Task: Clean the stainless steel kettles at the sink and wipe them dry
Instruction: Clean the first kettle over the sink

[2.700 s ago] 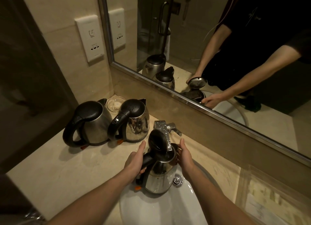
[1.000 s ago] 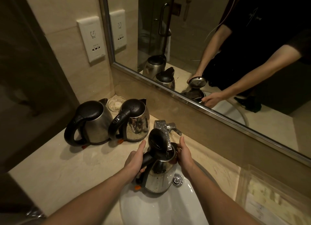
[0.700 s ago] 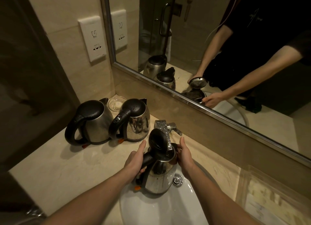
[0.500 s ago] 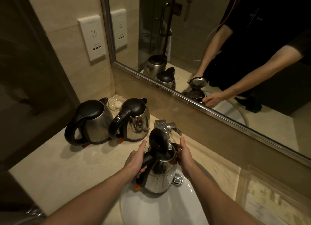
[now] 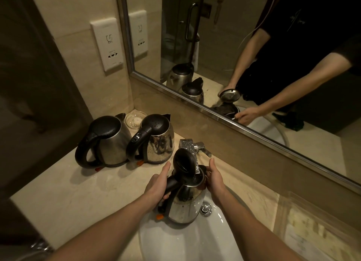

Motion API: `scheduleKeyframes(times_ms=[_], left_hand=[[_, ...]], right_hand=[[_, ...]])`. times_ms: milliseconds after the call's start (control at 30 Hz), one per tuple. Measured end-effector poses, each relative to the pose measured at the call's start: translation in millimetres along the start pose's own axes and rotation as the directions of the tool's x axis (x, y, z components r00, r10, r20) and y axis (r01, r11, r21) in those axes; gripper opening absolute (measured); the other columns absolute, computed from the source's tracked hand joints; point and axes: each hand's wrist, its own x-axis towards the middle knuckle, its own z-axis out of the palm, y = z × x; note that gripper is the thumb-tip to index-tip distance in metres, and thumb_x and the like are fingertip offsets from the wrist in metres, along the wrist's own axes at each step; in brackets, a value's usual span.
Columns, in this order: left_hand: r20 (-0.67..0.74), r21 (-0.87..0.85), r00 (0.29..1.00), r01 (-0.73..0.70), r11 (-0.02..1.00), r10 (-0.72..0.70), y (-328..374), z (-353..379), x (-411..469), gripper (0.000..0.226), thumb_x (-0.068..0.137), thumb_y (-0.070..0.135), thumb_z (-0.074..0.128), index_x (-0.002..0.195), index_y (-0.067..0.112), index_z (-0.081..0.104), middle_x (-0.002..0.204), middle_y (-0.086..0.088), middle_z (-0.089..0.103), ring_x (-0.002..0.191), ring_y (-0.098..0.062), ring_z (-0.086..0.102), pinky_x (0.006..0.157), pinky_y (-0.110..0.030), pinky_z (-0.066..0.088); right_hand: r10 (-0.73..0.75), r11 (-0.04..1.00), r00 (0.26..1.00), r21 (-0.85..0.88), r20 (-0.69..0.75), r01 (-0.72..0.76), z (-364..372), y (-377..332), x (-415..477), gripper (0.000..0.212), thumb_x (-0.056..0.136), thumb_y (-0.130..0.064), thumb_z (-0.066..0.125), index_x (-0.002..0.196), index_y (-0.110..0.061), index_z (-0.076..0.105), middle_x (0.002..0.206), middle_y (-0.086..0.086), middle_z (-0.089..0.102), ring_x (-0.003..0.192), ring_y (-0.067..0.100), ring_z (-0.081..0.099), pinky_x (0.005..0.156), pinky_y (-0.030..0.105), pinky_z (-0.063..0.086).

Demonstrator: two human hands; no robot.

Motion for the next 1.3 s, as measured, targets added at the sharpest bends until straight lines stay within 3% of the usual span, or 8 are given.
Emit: scheduleKeyframes(times_ms=[133,267,400,567,833,1033,1200,1300], left_hand=[[-0.001,0.004,1.0,-0.006,1.0,0.006,-1.2,-0.4,-2.2,0.077,0.075,0.09,0.029,0.06,0.019,0.055,0.058,-0.007,0.057,0.055,-0.021,0.057,0.062,-0.034,0.047],[0.011,0.005,1.0,0.002,1.0,-0.002,-1.4,-1.2,-4.8,0.079,0.082,0.086,0.026,0.051,0.017,0.05,0.046,-0.003,0.049,0.039,-0.017,0.047,0.058,-0.031,0.042],[0.011,0.007,1.0,0.005,1.0,-0.005,0.8,-0.3,-5.1,0.077,0.087,0.082,0.027,0.057,0.016,0.052,0.046,-0.003,0.049,0.041,-0.017,0.047,0.059,-0.032,0.041],[0.007,0.019,1.0,0.014,1.0,-0.014,-0.1,0.1,-5.5,0.077,0.085,0.083,0.027,0.057,0.016,0.05,0.045,-0.002,0.049,0.039,-0.015,0.046,0.059,-0.032,0.042],[0.019,0.028,1.0,-0.008,1.0,0.007,-1.5,-1.7,-6.8,0.079,0.084,0.085,0.026,0.051,0.017,0.048,0.046,-0.003,0.048,0.038,-0.016,0.045,0.061,-0.032,0.043],[0.026,0.033,1.0,-0.014,0.999,0.013,0.0,-2.5,-8.4,0.08,0.085,0.084,0.025,0.048,0.017,0.048,0.044,-0.003,0.048,0.037,-0.015,0.046,0.064,-0.033,0.044],[-0.006,0.008,1.0,-0.013,1.0,0.013,0.3,-1.9,-7.7,0.076,0.086,0.083,0.03,0.062,0.014,0.051,0.057,-0.009,0.051,0.056,-0.023,0.053,0.064,-0.034,0.043],[0.002,0.018,1.0,-0.011,1.0,0.011,1.0,-1.3,-9.5,0.075,0.086,0.083,0.029,0.06,0.015,0.048,0.053,-0.007,0.048,0.049,-0.021,0.049,0.062,-0.032,0.042]], right_hand=[[0.0,1.0,1.0,-0.016,-0.003,0.0,0.7,-0.8,-1.9,0.068,0.09,-0.07,0.026,0.092,-0.015,0.067,0.088,0.004,0.075,0.083,0.016,0.069,0.069,0.031,0.047],[-0.003,1.0,1.0,-0.016,-0.001,0.003,-0.9,-1.4,-1.4,0.067,0.091,-0.069,0.026,0.093,-0.016,0.068,0.08,-0.002,0.075,0.073,0.01,0.07,0.064,0.03,0.048],[-0.001,1.0,1.0,-0.022,0.008,0.001,-2.5,-0.3,1.8,0.067,0.09,-0.07,0.027,0.095,-0.017,0.068,0.082,-0.001,0.076,0.084,0.014,0.068,0.081,0.036,0.048],[-0.008,1.0,1.0,-0.006,0.015,0.008,-3.2,2.0,3.0,0.068,0.089,-0.071,0.027,0.092,-0.016,0.069,0.085,0.0,0.076,0.086,0.015,0.069,0.088,0.038,0.046],[0.004,1.0,1.0,-0.011,0.009,-0.004,-2.4,-0.7,2.0,0.065,0.09,-0.069,0.028,0.093,-0.017,0.067,0.079,-0.003,0.075,0.075,0.01,0.07,0.067,0.032,0.047],[0.005,1.0,1.0,-0.012,-0.002,-0.005,-3.9,-1.3,3.7,0.059,0.092,-0.066,0.028,0.088,-0.019,0.063,0.069,-0.008,0.073,0.071,0.01,0.068,0.07,0.032,0.046],[0.016,0.999,1.0,-0.029,-0.017,-0.017,-1.9,-3.5,1.1,0.06,0.093,-0.066,0.027,0.085,-0.019,0.063,0.061,-0.012,0.071,0.055,0.002,0.066,0.049,0.02,0.047],[0.007,1.0,1.0,-0.03,-0.019,-0.007,-2.1,-3.1,1.1,0.059,0.092,-0.066,0.027,0.084,-0.019,0.063,0.06,-0.013,0.07,0.055,0.001,0.065,0.051,0.02,0.045]])
